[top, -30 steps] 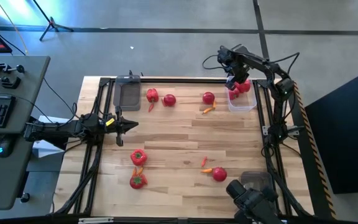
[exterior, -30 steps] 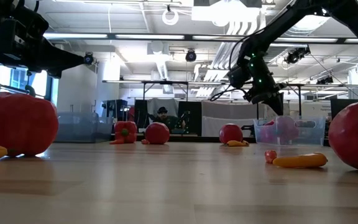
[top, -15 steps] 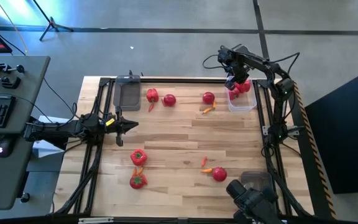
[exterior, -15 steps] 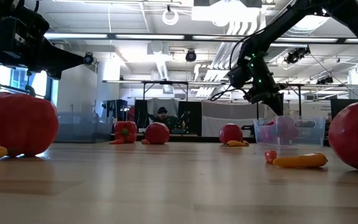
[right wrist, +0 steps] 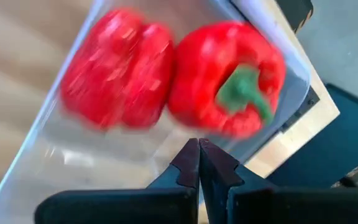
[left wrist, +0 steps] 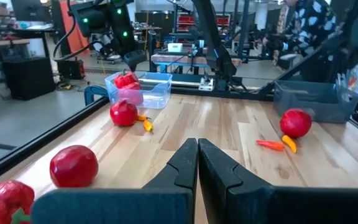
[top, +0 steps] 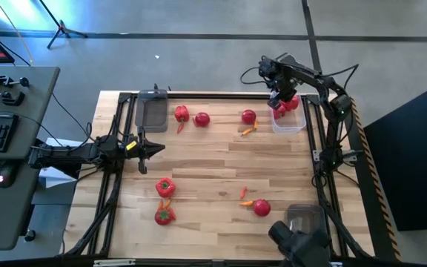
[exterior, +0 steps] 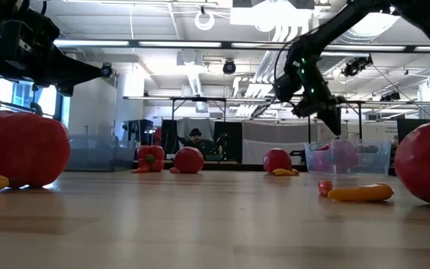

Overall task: Sort produce into baskets
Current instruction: Put the red bell pepper into the transparent bin

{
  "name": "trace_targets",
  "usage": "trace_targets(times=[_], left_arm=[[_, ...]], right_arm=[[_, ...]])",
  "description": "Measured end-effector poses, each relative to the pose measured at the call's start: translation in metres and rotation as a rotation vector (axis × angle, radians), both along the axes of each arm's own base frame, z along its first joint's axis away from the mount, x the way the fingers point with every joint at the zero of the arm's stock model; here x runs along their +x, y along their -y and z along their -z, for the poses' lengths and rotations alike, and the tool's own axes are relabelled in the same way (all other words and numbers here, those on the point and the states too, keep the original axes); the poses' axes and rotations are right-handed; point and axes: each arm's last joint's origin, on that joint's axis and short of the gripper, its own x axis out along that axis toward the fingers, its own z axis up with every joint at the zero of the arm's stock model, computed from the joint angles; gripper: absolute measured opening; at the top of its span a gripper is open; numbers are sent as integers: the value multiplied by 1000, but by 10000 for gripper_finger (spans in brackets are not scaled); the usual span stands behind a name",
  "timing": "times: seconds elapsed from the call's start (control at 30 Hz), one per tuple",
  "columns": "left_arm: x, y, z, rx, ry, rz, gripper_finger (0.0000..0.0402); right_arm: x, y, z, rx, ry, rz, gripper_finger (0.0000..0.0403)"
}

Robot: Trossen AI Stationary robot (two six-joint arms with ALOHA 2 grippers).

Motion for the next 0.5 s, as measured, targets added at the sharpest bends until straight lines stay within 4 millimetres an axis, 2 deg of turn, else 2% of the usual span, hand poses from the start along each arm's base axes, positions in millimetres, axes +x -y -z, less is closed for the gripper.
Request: trace_targets(times=[0.17, 0.33, 0.4, 0.5], left_arm=[[0, 1, 0, 7, -5, 26, 0], [0, 2, 1, -27, -12, 80, 0], [0, 3, 2, -31, -25, 100, 0], [0, 4, 0, -54, -87, 122, 0]], right_arm=[[8, -28, -41, -117, 101, -74, 0], [34, -53, -78, -324, 387, -170, 0], [46, -67, -83, -387, 495, -233, 0], [61, -93, -77, -422, 663, -332, 0]])
